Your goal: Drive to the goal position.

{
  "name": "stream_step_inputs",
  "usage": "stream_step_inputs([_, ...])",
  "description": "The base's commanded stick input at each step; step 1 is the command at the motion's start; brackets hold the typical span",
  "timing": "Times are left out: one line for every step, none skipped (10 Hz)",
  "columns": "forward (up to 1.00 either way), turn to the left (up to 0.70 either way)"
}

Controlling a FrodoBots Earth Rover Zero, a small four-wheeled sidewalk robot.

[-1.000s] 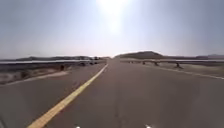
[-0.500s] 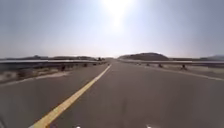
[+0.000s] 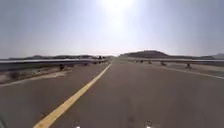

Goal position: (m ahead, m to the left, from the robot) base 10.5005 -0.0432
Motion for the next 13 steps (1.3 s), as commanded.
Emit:
stream_step_inputs([0.7,0.0])
stream_step_inputs([0.7,0.0])
stream_step_inputs([0.7,0.0])
stream_step_inputs([0.7,0.0])
stream_step_inputs([0.7,0.0])
stream_step_inputs([0.7,0.0])
stream_step_inputs([0.7,-0.08])
stream_step_inputs([0.7,-0.35])
stream_step_inputs([0.7,-0.35])
stream_step_inputs([0.7,-0.35])
stream_step_inputs([0.7,0.0])
stream_step_inputs([0.7,0.0])
stream_step_inputs([0.7,0.0])
